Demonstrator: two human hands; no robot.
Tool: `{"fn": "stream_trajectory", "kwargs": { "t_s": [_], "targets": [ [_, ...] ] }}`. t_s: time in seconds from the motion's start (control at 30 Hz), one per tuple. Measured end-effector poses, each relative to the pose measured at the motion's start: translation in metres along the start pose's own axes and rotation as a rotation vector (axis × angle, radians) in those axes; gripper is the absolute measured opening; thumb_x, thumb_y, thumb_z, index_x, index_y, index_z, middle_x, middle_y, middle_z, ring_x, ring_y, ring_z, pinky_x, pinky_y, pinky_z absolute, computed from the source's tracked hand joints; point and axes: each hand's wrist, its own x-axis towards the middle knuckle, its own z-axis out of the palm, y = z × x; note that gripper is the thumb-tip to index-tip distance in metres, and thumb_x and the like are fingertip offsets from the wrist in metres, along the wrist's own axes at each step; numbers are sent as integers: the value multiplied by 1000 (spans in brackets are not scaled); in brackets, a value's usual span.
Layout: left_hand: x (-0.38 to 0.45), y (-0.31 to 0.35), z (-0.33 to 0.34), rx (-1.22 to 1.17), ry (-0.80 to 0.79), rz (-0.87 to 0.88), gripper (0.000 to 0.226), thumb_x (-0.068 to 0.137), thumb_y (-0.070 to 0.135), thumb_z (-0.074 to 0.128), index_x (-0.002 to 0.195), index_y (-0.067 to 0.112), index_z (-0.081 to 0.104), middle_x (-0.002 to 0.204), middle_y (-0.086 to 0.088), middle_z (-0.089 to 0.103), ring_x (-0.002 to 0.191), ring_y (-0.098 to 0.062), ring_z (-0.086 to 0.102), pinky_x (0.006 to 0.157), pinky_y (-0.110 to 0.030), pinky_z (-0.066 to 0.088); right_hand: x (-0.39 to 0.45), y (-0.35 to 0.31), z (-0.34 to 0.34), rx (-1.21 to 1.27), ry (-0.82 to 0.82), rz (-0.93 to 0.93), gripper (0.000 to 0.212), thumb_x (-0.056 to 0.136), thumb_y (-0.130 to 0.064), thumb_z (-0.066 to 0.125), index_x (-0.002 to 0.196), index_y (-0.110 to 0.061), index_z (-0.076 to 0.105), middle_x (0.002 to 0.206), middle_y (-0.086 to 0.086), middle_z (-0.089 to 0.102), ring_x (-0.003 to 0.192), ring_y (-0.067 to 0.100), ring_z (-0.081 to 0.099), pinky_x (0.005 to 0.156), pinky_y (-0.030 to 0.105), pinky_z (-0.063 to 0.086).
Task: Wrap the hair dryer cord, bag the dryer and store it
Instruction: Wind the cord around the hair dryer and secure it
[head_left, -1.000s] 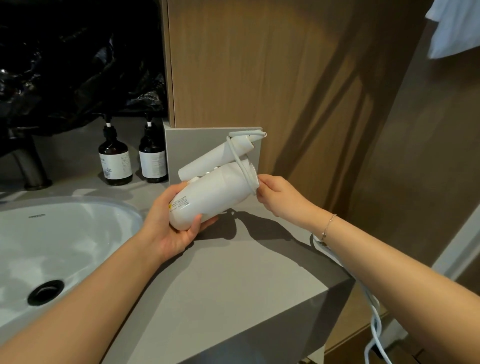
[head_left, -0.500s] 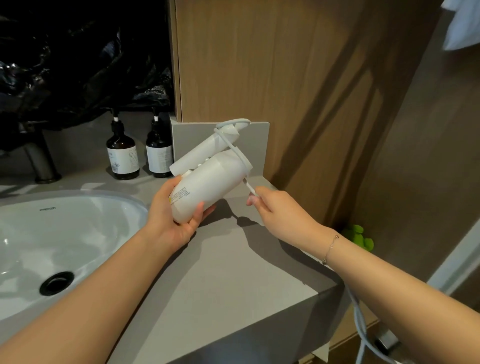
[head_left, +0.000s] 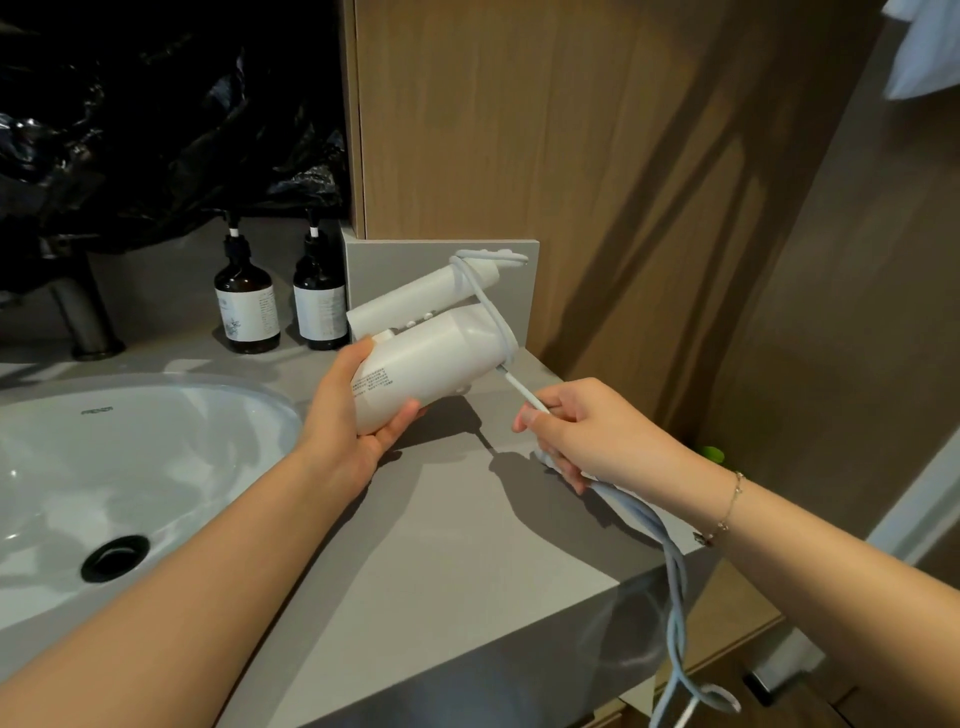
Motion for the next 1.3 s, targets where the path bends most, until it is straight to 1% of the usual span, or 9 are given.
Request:
{"fn": "stream_trajectory", "kwargs": {
  "t_s": [0.2, 0.37, 0.53, 0.6, 0.77, 0.9, 1.07, 1.2, 1.3],
  "targets": [
    [-1, -2, 3, 164, -40, 176, 42, 89, 37, 65, 127, 22, 57, 122, -4, 63, 104, -20, 66, 60, -28, 59, -12, -9, -8, -526, 102, -152, 21, 100, -27, 47, 90, -18, 63, 66, -3, 54, 58, 12, 51, 53, 14, 35],
    [-5, -7, 6, 361, -49, 302, 39, 87, 40, 67, 119, 21, 55, 119, -7, 62, 101, -22, 66, 68, -36, 61, -11, -8, -18, -779, 57, -227, 12, 100, -24, 48, 93, -20, 57, 66, -11, 44, 56, 5, 44, 50, 12, 27],
    [-7, -11, 9, 416, -75, 287, 39, 87, 41, 67, 117, 20, 54, 116, -6, 62, 101, -21, 67, 70, -37, 61, -12, -8, -36, -1100, 155, -439, 16, 95, -23, 59, 110, -20, 64, 87, -2, 65, 73, 14, 61, 65, 23, 51],
    [-6, -9, 9, 384, -91, 229, 43, 87, 42, 66, 121, 19, 55, 117, -7, 64, 101, -20, 68, 69, -35, 61, -11, -8, -43, -1164, 226, -573, 15, 90, -22, 67, 104, -17, 67, 79, 0, 66, 65, 17, 62, 58, 27, 55],
    [-3, -5, 6, 434, -122, 131, 41, 88, 41, 66, 122, 19, 58, 115, -5, 66, 96, -17, 69, 63, -30, 60, -3, -2, -53, -1204, 197, -707, 21, 74, -24, 84, 87, -14, 71, 65, 1, 64, 53, 18, 61, 45, 30, 55],
    [0, -2, 3, 528, -128, 68, 43, 86, 42, 68, 122, 20, 59, 112, -4, 67, 94, -18, 69, 61, -30, 59, -2, -4, -59, -1149, 100, -796, 19, 79, -34, 74, 83, -16, 69, 71, 0, 68, 61, 17, 65, 52, 25, 56],
    [3, -1, 1, 776, -109, 32, 36, 85, 43, 65, 114, 21, 62, 98, -6, 68, 80, -22, 69, 51, -27, 55, -3, 1, -52, -1029, 15, -668, 37, 85, -54, 54, 86, -19, 66, 77, -3, 63, 68, 13, 59, 61, 27, 53],
    [6, 10, -1, 1042, -65, -67, 42, 85, 51, 59, 113, 19, 63, 82, -12, 67, 56, -27, 64, 40, -21, 43, 5, 8, -49, -782, -91, -510, 10, 94, -32, 56, 100, -25, 61, 91, -16, 53, 86, 6, 54, 76, 15, 46],
    [7, 19, 1, 1161, -34, -80, 37, 88, 51, 57, 105, 19, 65, 80, -11, 64, 58, -26, 62, 44, -24, 46, 13, 12, -49, -704, -122, -474, 12, 98, -23, 50, 105, -25, 60, 90, -22, 47, 90, 1, 49, 76, 12, 42]
  ]
}}
